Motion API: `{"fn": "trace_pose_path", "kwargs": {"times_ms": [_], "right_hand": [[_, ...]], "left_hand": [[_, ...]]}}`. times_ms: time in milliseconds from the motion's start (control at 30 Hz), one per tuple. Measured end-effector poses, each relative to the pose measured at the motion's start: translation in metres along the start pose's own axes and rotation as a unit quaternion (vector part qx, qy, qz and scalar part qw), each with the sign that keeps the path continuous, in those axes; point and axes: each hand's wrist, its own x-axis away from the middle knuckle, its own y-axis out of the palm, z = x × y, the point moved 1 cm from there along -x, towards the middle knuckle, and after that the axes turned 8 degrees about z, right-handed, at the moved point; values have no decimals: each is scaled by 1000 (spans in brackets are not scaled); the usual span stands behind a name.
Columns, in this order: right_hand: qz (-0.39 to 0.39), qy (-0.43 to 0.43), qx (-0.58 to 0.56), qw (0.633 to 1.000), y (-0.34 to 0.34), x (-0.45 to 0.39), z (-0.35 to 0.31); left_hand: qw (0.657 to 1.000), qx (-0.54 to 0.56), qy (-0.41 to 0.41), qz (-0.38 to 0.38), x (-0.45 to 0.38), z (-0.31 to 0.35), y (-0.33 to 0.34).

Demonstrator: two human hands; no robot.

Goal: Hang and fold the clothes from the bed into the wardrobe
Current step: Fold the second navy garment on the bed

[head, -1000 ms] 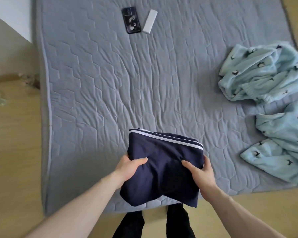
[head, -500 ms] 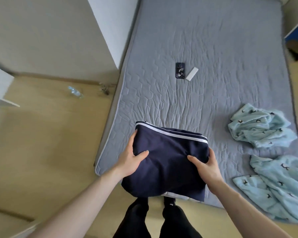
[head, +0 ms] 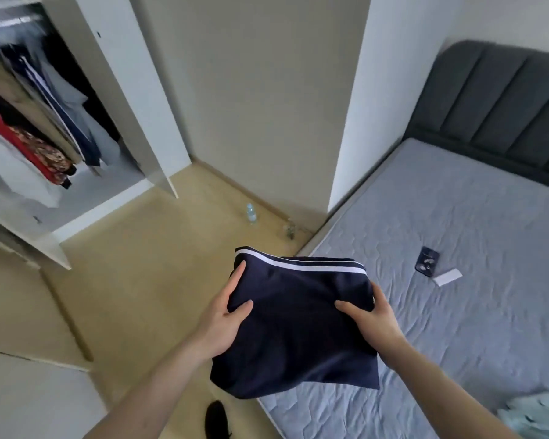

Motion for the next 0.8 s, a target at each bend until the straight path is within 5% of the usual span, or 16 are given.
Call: {"fn": "trace_pose_path", "kwargs": {"times_ms": [500, 800], "right_hand": [[-112, -149, -2, 982, 312, -7, -240], [-140, -195, -19, 971, 440, -13, -358]], "left_hand": [[984, -13, 55, 172, -66, 48, -328], [959, 29, 62, 273, -120, 85, -463]]}}
